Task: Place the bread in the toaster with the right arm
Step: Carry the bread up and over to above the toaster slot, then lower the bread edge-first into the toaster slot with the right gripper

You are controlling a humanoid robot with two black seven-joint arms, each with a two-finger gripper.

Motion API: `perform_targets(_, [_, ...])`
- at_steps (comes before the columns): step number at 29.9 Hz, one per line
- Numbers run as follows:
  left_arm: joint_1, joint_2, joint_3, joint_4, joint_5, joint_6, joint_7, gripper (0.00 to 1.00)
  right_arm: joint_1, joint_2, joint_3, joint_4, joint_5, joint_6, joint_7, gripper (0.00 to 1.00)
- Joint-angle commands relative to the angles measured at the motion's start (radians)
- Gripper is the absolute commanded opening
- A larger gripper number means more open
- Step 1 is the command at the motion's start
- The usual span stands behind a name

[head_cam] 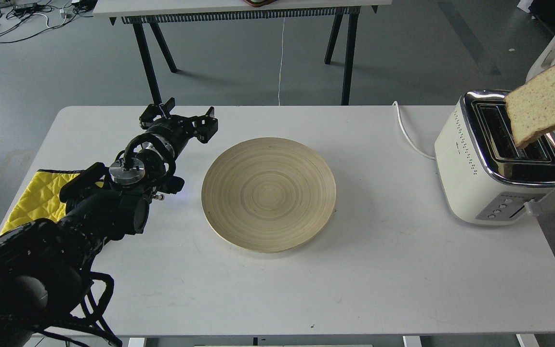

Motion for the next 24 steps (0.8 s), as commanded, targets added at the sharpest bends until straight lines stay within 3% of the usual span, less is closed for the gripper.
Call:
perform_targets(1, [0.000, 0.000, 0.000, 0.000, 0.000, 0.000, 0.000, 1.00, -0.023, 0.004, 0.008, -0.002, 0.001, -0.002, 0.000, 0.00])
perform_targets(24, [0.000, 0.000, 0.000, 0.000, 0.000, 0.000, -0.001, 1.00, -0.046, 0.003, 0.082, -0.003, 0.004, -0.004, -0.005, 0.00])
